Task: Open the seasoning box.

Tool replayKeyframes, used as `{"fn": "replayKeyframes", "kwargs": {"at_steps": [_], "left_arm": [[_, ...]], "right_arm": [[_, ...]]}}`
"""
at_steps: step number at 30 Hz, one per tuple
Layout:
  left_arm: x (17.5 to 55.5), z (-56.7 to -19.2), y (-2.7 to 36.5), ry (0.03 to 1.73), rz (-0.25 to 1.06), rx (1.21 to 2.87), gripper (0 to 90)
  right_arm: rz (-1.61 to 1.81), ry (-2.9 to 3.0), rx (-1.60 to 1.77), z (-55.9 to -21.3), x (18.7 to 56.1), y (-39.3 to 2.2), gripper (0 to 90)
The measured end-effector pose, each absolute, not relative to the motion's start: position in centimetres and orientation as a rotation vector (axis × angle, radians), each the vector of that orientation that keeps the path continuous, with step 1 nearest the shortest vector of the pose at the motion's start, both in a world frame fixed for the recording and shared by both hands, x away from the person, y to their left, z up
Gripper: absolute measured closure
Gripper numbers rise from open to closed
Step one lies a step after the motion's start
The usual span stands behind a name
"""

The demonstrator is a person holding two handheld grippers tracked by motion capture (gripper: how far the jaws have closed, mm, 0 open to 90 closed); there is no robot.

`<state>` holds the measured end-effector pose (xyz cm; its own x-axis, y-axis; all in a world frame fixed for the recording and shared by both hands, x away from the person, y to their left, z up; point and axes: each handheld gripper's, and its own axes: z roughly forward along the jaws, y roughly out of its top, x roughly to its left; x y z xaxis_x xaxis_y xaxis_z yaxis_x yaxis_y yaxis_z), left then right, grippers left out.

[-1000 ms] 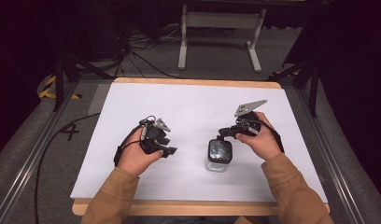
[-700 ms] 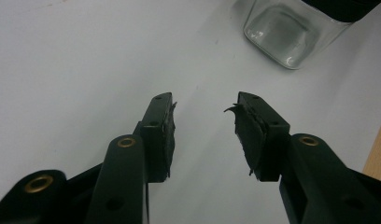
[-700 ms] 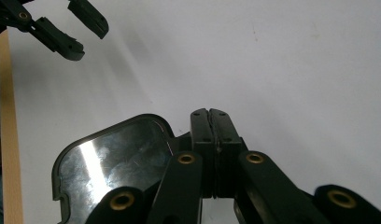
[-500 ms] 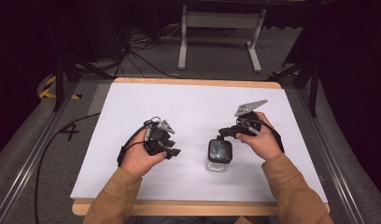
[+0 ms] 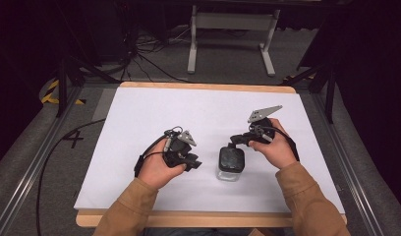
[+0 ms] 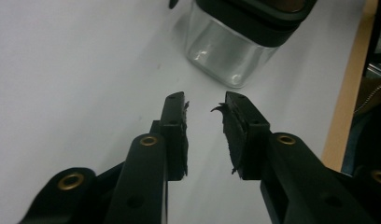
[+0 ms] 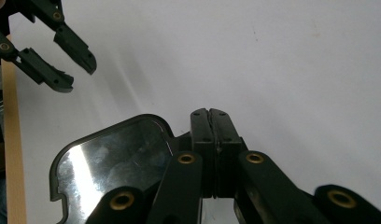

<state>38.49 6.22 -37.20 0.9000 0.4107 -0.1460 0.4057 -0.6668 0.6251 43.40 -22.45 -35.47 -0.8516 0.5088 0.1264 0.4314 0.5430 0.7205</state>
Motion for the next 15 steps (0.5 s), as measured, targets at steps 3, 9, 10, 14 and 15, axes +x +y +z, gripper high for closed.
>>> {"fn": "replayKeyframes", "kwargs": {"at_steps": [3,9,10,14,15], "left_arm": [[38.1,-37.2,4.8,0.527,-0.012,2.364,76.6],[37.8,-37.2,2.9,0.466,-0.049,2.361,84.9],[37.8,-37.2,2.6,0.464,-0.053,2.364,86.2],[37.8,-37.4,1.9,0.454,-0.085,2.352,89.0],[37.8,-37.4,1.8,0.454,-0.086,2.356,89.0]], "right_arm": [[1.207,2.67,0.82,-35.5,43.4,-22.5,90.0],[1.203,2.666,0.825,-35.5,43.2,-22.4,90.0],[1.202,2.663,0.817,-35.4,43.1,-22.3,90.0],[1.198,2.658,0.825,-35.5,43.1,-22.3,90.0],[1.198,2.658,0.825,-35.5,43.1,-22.3,90.0]]}}
